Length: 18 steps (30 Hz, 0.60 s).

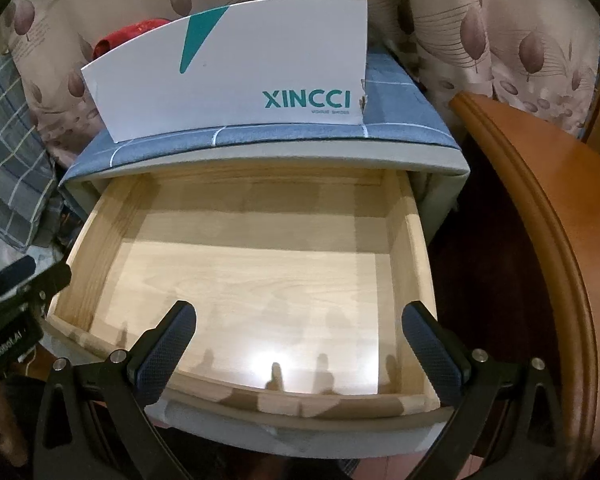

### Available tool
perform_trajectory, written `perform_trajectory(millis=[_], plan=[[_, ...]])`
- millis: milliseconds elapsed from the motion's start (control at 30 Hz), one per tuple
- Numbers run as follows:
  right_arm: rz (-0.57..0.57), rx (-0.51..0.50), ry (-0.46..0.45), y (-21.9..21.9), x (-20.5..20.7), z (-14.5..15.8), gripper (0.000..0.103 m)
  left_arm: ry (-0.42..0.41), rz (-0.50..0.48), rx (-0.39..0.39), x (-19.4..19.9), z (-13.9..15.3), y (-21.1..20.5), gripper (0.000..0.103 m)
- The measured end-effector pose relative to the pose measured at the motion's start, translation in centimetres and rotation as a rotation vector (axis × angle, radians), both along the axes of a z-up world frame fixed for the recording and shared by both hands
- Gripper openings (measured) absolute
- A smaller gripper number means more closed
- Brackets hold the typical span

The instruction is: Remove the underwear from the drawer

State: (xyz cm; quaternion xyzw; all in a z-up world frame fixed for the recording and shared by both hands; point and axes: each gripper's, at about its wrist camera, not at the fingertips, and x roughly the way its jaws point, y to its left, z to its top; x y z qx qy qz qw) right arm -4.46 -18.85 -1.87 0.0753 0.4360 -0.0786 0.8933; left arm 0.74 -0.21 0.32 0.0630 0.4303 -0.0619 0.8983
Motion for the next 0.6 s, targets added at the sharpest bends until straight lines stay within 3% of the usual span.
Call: perform_trajectory(millis=[600], plan=[[-0.021,0.016,0.028,-0.6,0.1,-0.9,0.102,-0.029,-0.05,0.056,-0.8,-0.7,-1.4,0.062]])
